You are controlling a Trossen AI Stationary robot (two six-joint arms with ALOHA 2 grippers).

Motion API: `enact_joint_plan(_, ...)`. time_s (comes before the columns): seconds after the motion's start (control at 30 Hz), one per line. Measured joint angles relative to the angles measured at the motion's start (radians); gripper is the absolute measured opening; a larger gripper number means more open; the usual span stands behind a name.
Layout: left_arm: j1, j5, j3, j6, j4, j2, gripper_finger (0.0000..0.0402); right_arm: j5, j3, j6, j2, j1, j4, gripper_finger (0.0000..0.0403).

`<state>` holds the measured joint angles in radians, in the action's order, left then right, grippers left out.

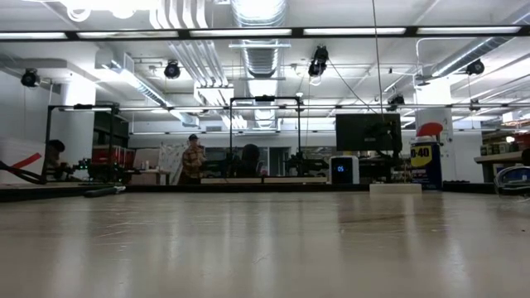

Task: Coil cords
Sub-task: Coil the black wire into the spool

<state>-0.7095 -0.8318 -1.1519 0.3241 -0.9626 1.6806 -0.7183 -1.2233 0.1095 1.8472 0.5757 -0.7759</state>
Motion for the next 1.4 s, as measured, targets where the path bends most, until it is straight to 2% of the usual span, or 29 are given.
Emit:
enact_joint_plan(0.13,-0.009,-0.039,0.0,-0.01,0.049,0.0,0.0,-0.128,0.0,0.028,-0.062,0.038,0.125,0.0001)
enact_joint_plan(0.27,-0.012,-0.055,0.0,-0.083,0.149,0.0,0.0,-0.249,0.0,0.03,-0.131,0.068,0.294,0.0001)
enact_joint_plan(0.5,-0.011,-0.105,0.0,-0.199,0.316,0.0,0.0,-0.297,0.0,-0.005,-0.204,0.093,0.444,0.0)
enact_joint_plan(0.67,-0.01,-0.17,0.0,-0.234,0.416,0.0,0.0,-0.305,0.0,0.001,-0.225,0.109,0.482,0.0)
enact_joint_plan(0.83,-0.008,-0.181,0.0,-0.26,0.451,0.0,0.0,-0.399,0.0,0.048,-0.233,0.132,0.501,0.0)
enact_joint_plan(1.13,0.025,-0.141,0.0,-0.361,0.482,0.001,0.0,-0.411,-0.093,0.167,-0.228,0.133,0.508,0.0047)
enact_joint_plan(1.27,0.036,-0.126,0.0,-0.401,0.495,0.001,0.0,-0.403,-0.108,0.198,-0.226,0.131,0.514,0.0024)
enact_joint_plan(1.33,0.046,-0.122,0.0,-0.423,0.505,0.001,0.0,-0.364,-0.113,0.22,-0.226,0.127,0.512,0.0007)
enact_joint_plan(1.4,0.062,-0.099,0.0,-0.445,0.512,0.001,0.0,-0.334,-0.113,0.212,-0.226,0.116,0.511,0.0007)
